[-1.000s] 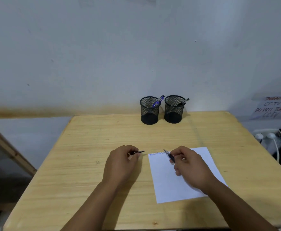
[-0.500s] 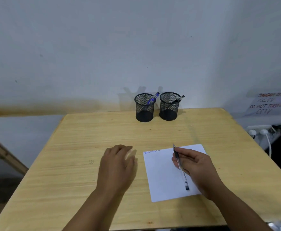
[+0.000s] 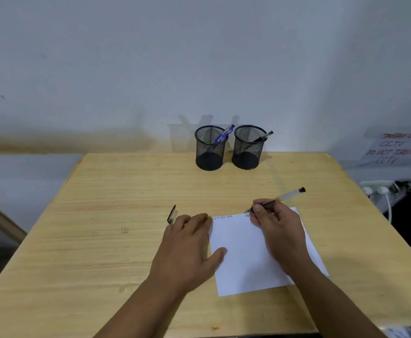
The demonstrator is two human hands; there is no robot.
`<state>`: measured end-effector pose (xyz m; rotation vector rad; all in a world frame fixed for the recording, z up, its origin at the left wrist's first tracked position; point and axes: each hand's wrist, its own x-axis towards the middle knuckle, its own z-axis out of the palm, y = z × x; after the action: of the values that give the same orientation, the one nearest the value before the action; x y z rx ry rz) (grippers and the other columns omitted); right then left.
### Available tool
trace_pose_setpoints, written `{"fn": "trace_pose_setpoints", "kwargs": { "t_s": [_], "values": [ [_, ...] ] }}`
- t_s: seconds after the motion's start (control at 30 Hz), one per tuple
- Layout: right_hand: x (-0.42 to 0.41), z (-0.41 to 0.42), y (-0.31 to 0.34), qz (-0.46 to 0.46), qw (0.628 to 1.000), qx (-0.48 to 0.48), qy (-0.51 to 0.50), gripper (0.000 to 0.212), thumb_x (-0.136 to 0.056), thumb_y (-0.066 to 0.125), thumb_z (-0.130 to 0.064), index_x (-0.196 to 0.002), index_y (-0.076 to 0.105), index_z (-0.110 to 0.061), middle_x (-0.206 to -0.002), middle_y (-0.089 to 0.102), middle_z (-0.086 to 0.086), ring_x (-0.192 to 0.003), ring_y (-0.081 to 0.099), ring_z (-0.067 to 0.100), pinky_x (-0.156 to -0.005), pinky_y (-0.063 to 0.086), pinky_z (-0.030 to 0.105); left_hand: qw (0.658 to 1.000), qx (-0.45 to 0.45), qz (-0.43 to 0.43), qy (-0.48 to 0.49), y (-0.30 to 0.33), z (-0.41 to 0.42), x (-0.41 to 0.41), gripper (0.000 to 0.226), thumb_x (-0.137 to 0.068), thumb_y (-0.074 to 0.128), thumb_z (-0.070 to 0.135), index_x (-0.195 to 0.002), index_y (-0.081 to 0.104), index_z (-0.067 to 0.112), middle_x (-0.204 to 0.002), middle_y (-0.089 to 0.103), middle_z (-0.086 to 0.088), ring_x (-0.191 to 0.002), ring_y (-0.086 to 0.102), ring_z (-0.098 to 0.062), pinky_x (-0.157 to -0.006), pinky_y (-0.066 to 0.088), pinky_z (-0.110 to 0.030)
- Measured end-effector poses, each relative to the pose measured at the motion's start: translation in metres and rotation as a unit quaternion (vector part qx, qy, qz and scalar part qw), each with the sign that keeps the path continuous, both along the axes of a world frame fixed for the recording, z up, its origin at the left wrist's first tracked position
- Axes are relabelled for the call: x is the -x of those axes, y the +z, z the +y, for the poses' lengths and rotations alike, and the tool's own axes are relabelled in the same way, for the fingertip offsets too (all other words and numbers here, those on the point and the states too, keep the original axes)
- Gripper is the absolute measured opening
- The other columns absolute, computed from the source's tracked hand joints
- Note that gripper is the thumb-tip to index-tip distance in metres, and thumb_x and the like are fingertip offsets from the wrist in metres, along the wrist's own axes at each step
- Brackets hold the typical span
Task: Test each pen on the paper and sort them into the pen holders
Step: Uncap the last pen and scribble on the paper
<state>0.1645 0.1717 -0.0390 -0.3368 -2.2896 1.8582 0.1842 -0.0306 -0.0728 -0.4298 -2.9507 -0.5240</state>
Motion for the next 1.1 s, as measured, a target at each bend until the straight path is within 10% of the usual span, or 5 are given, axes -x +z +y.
{"fn": "trace_pose_setpoints", "kwargs": {
  "t_s": [0.17, 0.37, 1.1],
  "values": [
    [0.012, -0.005, -0.003, 0.001, 0.995, -0.102, -0.001, 0.008, -0.085, 0.072, -0.011, -0.091, 0.073, -0.015, -0.084, 0.072, -0.014, -0.078, 0.063, -0.015, -0.062, 0.044, -0.001, 1.0, 0.004, -0.01, 0.001, 0.0, 0.0, 0.001, 0.072, -0.084, 0.038, 0.068, -0.144, 0.039, 0.029, -0.15, 0.034, 0.017, -0.133, 0.025, -0.013, -0.106, 0.026, -0.034],
    [0.017, -0.011, -0.009, 0.0, 0.983, -0.183, 0.012, 0.021, -0.085, 0.074, -0.022, -0.075, 0.058, -0.033, -0.076, 0.073, -0.008, -0.076, 0.069, 0.006, -0.072, 0.051, 0.021, 1.0, 0.005, -0.015, 0.002, 0.002, 0.0, 0.003, 0.067, -0.084, 0.037, 0.069, -0.14, 0.04, 0.032, -0.146, 0.035, 0.019, -0.13, 0.025, -0.012, -0.104, 0.026, -0.032],
    [0.024, -0.008, -0.024, 0.002, 0.981, -0.193, 0.005, 0.009, -0.085, 0.074, -0.028, -0.079, 0.067, -0.026, -0.069, 0.069, -0.017, -0.075, 0.063, -0.014, -0.063, 0.043, 0.002, 1.0, -0.01, -0.024, 0.017, 0.001, 0.002, 0.006, 0.067, -0.079, 0.047, 0.068, -0.135, 0.051, 0.03, -0.135, 0.045, 0.02, -0.122, 0.036, -0.013, -0.096, 0.036, -0.035]
  ]
}}
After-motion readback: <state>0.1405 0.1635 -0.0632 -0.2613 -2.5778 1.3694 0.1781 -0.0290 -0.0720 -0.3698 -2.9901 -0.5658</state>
